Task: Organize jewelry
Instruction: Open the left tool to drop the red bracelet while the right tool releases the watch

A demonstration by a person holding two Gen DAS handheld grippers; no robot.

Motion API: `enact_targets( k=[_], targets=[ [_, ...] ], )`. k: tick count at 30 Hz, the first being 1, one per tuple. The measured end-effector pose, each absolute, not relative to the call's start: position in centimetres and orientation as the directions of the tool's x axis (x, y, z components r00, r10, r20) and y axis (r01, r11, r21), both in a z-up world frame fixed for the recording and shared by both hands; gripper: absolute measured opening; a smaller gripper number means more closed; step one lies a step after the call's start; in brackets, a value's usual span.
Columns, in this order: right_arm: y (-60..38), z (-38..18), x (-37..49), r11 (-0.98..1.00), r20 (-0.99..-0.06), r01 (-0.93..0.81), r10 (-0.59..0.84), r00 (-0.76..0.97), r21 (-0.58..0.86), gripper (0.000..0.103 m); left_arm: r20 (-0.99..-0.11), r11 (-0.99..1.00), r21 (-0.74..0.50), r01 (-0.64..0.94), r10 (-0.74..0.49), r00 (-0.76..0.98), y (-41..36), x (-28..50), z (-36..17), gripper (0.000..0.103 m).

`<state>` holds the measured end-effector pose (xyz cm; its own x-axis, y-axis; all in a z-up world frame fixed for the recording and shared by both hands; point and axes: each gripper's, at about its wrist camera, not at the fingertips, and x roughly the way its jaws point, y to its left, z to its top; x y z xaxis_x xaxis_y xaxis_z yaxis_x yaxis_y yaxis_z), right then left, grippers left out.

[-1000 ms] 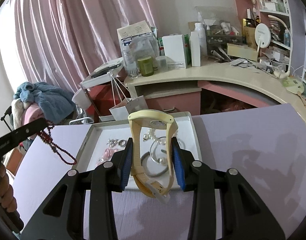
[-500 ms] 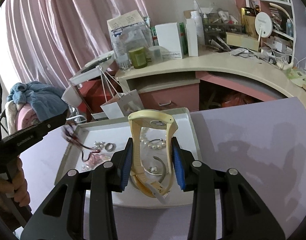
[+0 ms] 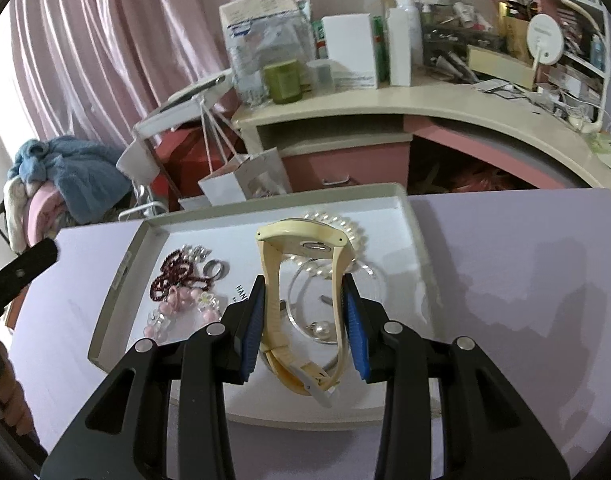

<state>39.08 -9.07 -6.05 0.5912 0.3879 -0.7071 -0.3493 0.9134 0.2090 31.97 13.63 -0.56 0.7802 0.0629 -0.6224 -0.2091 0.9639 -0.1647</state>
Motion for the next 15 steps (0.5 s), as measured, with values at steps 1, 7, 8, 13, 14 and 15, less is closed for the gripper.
enact_targets(
  k=[1, 7, 8, 13, 14, 15],
  targets=[
    [-8.8, -6.3, 39.2, 0.913, -0.712, -0.352, 0.388, 0.586, 0.208, 0.038, -0.622, 0.962, -0.165, -0.216, 0.068, 0.780, 13.9, 31.6, -0.5, 0.074],
    [-7.8, -6.7, 39.8, 0.912, -0.717, -0.358, 0.385, 0.582, 0.200, 0.040, -0.627, 0.950, -0.175, -0.257, 0.094, 0.773, 15.0, 30.2, -1.1, 0.079],
    [-7.7, -6.5, 39.9, 0.909, -0.709, -0.363, 0.392, 0.586, 0.203, 0.043, -0.628, 0.950, -0.176, -0.259, 0.094, 0.772, 15.0, 30.2, -1.1, 0.079],
    [-8.6, -5.1, 38.8, 0.906, -0.660, -0.367, 0.410, 0.630, 0.213, 0.082, -0.625, 0.950, -0.176, -0.258, 0.095, 0.775, 14.5, 29.6, -1.3, 0.082],
    [-8.9, -4.9, 38.5, 0.907, -0.654, -0.363, 0.408, 0.637, 0.212, 0.082, -0.624, 0.950, -0.177, -0.256, 0.093, 0.776, 14.3, 29.4, -1.3, 0.083],
    [-9.2, -4.8, 38.1, 0.910, -0.653, -0.356, 0.403, 0.641, 0.212, 0.082, -0.622, 0.950, -0.177, -0.256, 0.094, 0.777, 14.0, 29.0, -1.3, 0.084]
  ],
)
